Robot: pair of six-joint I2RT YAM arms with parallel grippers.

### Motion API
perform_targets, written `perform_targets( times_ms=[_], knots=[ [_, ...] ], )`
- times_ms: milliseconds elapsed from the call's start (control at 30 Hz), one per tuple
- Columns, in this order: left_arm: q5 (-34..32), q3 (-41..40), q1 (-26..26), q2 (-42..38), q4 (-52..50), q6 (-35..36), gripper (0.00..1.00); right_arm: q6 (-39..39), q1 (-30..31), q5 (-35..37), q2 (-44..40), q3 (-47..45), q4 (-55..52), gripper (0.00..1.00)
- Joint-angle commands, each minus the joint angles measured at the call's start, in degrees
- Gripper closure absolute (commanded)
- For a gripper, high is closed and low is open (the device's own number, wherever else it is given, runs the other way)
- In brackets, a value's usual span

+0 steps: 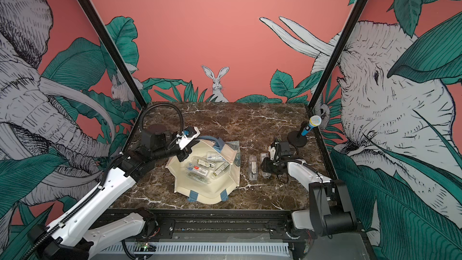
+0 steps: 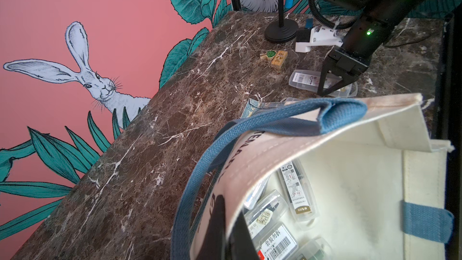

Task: Take out the compass set from the canvas bag
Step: Place the compass set at the center of the board.

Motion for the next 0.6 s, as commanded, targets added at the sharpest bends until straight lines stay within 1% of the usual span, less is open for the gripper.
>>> perform_targets(
  times_ms=[0,300,567],
  knots=[
    [1.31,0.52,-0.14,-2.28,3.04,-0.23,1.00,-0.69,-0.12,-1.33,1.03,-1.00,2.08,0.66],
    [1.78,0.59,-0.14,-2.72,3.24,-0.33,1.00,-0.57,-0.13,-1.20,3.54,-1.57,2.88,0.58],
    [1.89,0.43,-0.14,-2.72,3.50,-0.18,1.00,-0.71,-0.13,0.13,2.71,-1.31,1.12,0.48]
  ],
)
